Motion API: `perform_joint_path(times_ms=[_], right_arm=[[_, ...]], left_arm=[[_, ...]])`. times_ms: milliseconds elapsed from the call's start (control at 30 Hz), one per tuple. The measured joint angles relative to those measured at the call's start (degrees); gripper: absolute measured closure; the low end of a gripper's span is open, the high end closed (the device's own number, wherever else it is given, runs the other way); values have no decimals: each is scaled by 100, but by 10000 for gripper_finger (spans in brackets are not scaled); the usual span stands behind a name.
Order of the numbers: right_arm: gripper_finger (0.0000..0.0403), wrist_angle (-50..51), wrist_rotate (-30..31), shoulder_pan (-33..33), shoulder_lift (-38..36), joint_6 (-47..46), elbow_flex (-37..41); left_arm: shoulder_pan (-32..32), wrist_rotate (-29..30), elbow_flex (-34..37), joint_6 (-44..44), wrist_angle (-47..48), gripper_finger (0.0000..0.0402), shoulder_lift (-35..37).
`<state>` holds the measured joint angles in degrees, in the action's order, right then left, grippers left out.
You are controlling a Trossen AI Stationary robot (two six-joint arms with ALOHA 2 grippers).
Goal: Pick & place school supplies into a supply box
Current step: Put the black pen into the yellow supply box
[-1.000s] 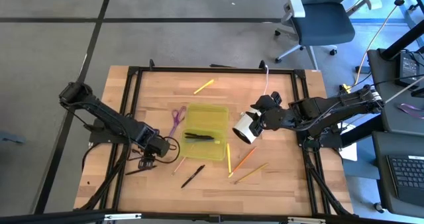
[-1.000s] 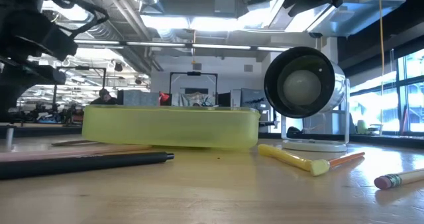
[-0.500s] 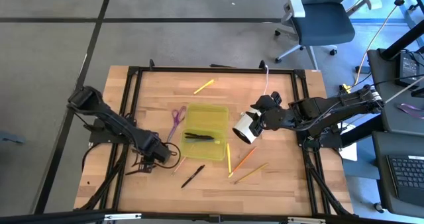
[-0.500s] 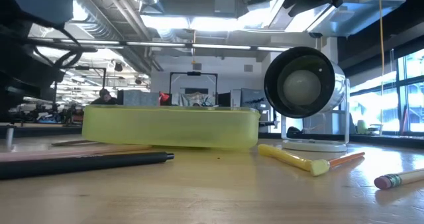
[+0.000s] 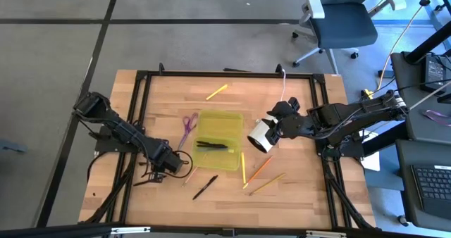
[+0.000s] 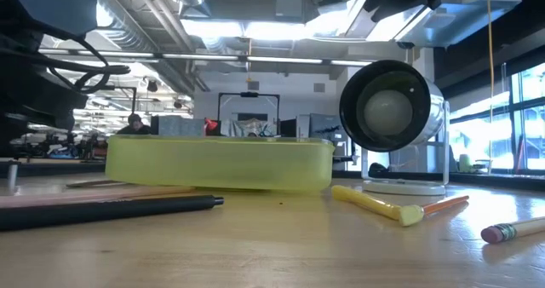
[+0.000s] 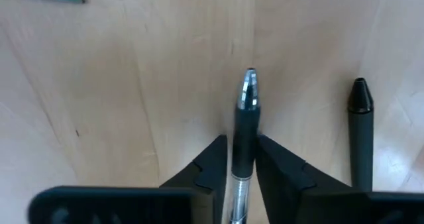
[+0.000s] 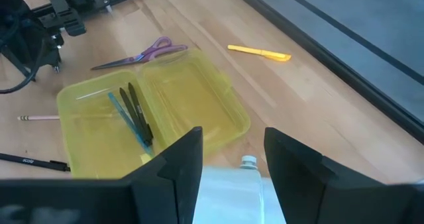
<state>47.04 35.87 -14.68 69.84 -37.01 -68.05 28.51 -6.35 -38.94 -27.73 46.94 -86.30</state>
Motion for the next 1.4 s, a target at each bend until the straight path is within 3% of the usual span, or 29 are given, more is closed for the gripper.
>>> perform_joint_path(times_ms=[233,667,1133,1400], right_arm=[[237,62,1,0,0,0,0],[237,172,3,0,0,24,0],[237,173,3,4,0,24,-1],[237,172,3,4,0,141,-1]], left_arm=[[0,24,-75,2,105,377,-17],[-304,-522,-422,1,368,378,351],[-2051,-523,-1961,1186,407,378,445],[-2669,-511,-3105,2111,348,378,-348]])
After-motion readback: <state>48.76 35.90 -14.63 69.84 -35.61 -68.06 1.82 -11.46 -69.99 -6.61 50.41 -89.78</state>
